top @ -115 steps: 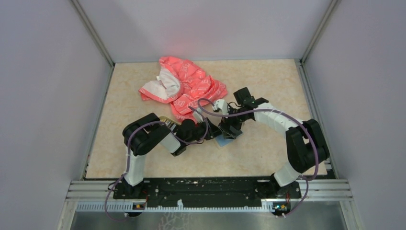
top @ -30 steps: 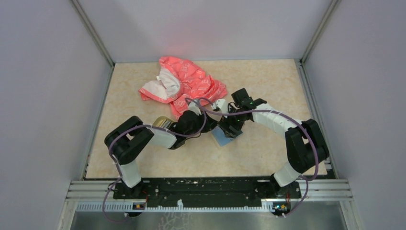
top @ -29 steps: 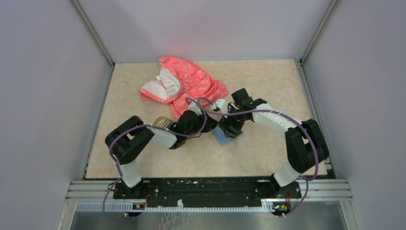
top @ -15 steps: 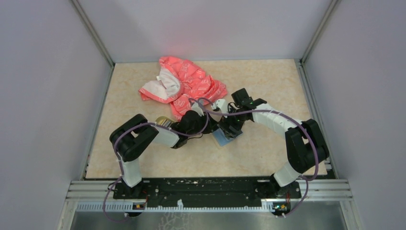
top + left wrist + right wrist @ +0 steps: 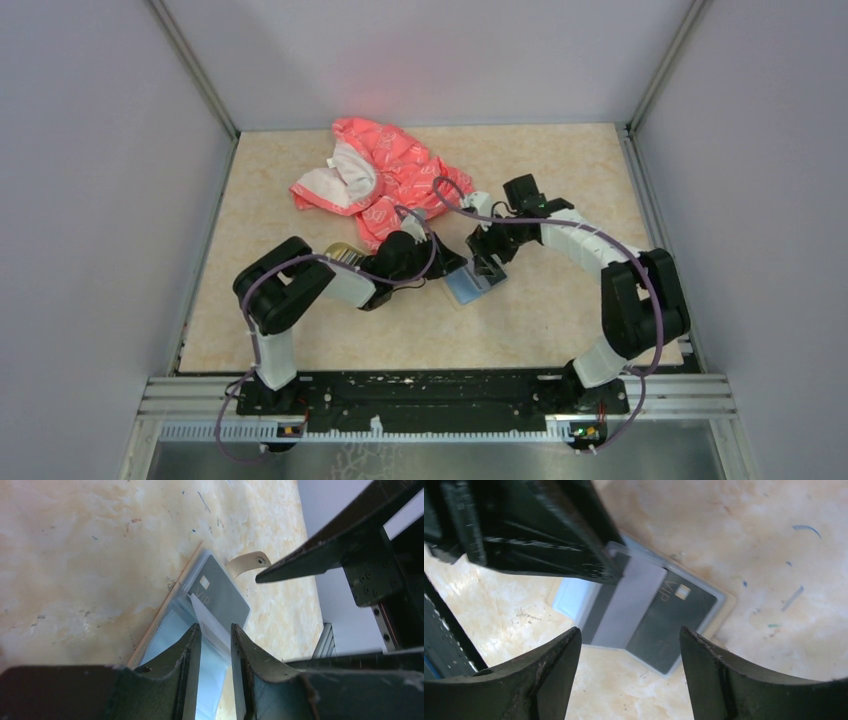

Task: Put the credit cards into the card holder
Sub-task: Insert the credit card into the card holder.

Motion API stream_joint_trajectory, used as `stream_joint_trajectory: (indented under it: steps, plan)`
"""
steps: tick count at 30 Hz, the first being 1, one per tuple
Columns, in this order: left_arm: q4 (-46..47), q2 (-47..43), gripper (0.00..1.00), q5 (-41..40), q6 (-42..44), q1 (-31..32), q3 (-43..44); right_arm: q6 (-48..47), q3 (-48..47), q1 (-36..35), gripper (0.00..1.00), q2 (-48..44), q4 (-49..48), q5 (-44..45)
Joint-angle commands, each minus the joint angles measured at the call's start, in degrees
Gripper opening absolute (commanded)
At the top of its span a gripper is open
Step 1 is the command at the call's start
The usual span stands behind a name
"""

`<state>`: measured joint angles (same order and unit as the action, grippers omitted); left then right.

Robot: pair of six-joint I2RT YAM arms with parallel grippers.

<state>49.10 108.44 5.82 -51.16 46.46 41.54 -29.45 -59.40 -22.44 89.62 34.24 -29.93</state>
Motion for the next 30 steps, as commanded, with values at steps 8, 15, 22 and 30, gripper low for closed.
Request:
stream_joint_trajectory:
  steps: [8, 15, 22, 30]
  plan:
    - [7.8, 2.0, 0.34, 1.9, -3.2, -0.3, -2.9, 7.7, -2.3, 4.3, 0.34, 4.5, -4.8, 3.3]
    - [9.4, 2.0, 0.35, 2.6, -3.8, -0.3, -3.9, 7.3, -3.1, 2.0, 0.19, 8.6, -3.6, 5.0]
    - [11.1, 1.4, 0.36, 3.7, -4.2, -0.3, -4.9, 6.4, -3.7, -0.4, 0.17, 11.0, -1.6, 1.3]
    - [13.0, 0.8, 0.37, 4.3, -4.8, -0.1, -6.2, 6.3, -4.5, -0.9, 0.17, 12.2, 0.2, -3.0]
